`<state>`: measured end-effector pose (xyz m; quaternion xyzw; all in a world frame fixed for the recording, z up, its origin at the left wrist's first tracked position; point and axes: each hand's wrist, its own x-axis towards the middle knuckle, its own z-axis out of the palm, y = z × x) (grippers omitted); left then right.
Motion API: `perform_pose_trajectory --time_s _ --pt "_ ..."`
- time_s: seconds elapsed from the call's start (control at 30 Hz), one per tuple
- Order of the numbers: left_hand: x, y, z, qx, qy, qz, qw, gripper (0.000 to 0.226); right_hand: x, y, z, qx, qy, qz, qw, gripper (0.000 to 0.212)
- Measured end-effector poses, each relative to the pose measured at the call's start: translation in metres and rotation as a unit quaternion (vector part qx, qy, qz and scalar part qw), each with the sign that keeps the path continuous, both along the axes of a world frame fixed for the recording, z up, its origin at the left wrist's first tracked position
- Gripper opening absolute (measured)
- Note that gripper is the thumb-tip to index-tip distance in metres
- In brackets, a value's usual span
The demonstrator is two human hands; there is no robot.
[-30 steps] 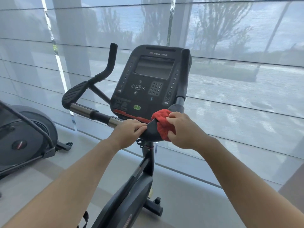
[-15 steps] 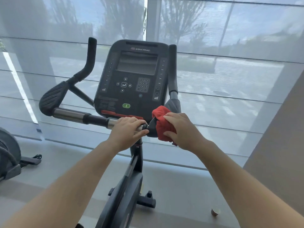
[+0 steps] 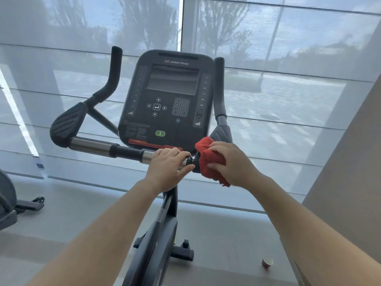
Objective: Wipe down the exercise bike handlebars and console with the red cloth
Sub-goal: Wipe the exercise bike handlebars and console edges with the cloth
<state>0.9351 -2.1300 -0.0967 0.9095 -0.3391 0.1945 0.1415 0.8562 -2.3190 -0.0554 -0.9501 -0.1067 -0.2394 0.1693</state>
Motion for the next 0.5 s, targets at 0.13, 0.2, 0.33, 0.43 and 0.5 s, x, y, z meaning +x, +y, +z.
perform_pose_trajectory --time_s 0.13,0.2,0.33,0.43,0.5 --pt "-0.001 0.0 0.0 -0.003 0.003 0.001 1.0 0.043 0.022 0.009 0.011 -0.004 0.02 -0.035 0.999 0.023" --pt "-0.002 0.0 0.0 -0.005 0.006 0.001 1.0 0.043 0.022 0.012 0.009 -0.02 0.02 -0.048 0.998 0.024" --pt "-0.002 0.0 0.003 -0.012 0.009 -0.003 1.0 0.043 0.001 0.003 -0.004 -0.022 -0.007 -0.018 1.0 0.017" --pt "0.0 0.002 0.002 -0.01 0.007 -0.011 1.0 0.045 -0.002 -0.003 -0.003 0.01 -0.014 -0.01 1.0 0.014" --pt "0.002 0.004 0.004 0.007 0.024 -0.019 1.0 0.051 0.008 -0.005 0.008 0.042 -0.014 -0.039 0.998 0.009"
